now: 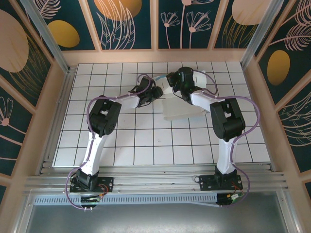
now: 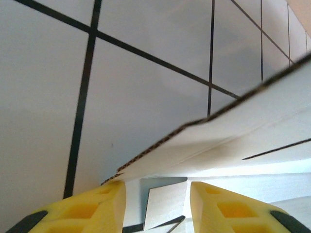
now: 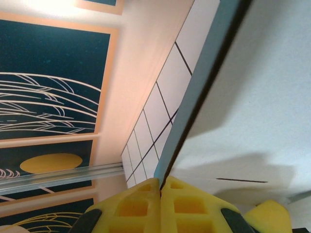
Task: Fold the paper box
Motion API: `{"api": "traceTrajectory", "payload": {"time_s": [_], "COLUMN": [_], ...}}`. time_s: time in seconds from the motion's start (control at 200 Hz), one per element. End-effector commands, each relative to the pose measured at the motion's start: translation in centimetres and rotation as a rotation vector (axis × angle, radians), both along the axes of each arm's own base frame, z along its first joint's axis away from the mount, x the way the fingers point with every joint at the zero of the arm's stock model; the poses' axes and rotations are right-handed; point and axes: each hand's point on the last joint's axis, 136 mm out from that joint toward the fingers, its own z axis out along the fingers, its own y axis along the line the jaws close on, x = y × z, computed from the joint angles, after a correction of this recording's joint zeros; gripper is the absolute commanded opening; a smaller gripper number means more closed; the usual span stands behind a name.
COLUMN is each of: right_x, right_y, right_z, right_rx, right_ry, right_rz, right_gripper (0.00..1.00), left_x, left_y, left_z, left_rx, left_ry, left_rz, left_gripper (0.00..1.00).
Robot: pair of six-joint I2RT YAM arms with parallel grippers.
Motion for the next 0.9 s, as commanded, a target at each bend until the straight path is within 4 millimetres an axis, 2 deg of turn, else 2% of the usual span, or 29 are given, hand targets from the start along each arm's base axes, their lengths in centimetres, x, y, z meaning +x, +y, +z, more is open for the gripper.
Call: {"api": "traceTrajectory", "payload": {"time_s": [0.0,0.075,0.165,0.215,0.33,0.4,0.465,0.551,0.756,0.896], "right_x": [-0.6,-0.6,-0.6,-0.6,-1.0,-1.3,-1.6,-2.0,-2.3,-2.3], "right_y": [1.1,1.1,1.0,0.8,0.0,-0.2,-0.3,-0.3,-0.3,-0.1], "right_z": [-1.6,-1.4,-1.3,-1.2,-1.5,-1.4,-1.2,-0.9,0.0,0.5], "right_rx": [-0.005,-0.002,-0.006,-0.003,0.001,-0.002,-0.003,-0.004,-0.004,-0.008], "right_ry": [0.047,0.045,0.042,0.035,0.040,0.034,0.029,0.018,-0.006,-0.015], "right_rz": [0.038,0.040,0.036,0.038,0.027,0.029,0.035,0.046,0.068,0.079], "right_gripper": [0.00,0.00,0.00,0.00,0.00,0.00,0.00,0.00,0.00,0.00], "left_x": [-4.5,-4.3,-4.8,-5.1,-5.7,-5.7,-5.3,-4.3,-1.9,-2.5], "left_y": [-1.8,-2.3,-2.2,-1.4,1.5,3.0,3.5,4.7,6.7,4.7], "left_z": [-2.2,-1.9,-0.7,1.0,7.2,10.3,11.6,11.0,10.0,8.0], "left_rx": [0.024,0.001,-0.004,0.006,-0.006,0.104,0.250,0.381,0.290,0.217], "left_ry": [0.111,0.109,0.070,-0.005,-0.270,-0.402,-0.474,-0.489,-0.462,-0.413], "left_rz": [-0.109,-0.120,-0.102,-0.076,-0.016,-0.040,-0.127,-0.219,-0.371,-0.575], "left_gripper": [0.41,0.40,0.31,0.30,0.38,0.41,0.44,0.51,0.73,0.83]}}
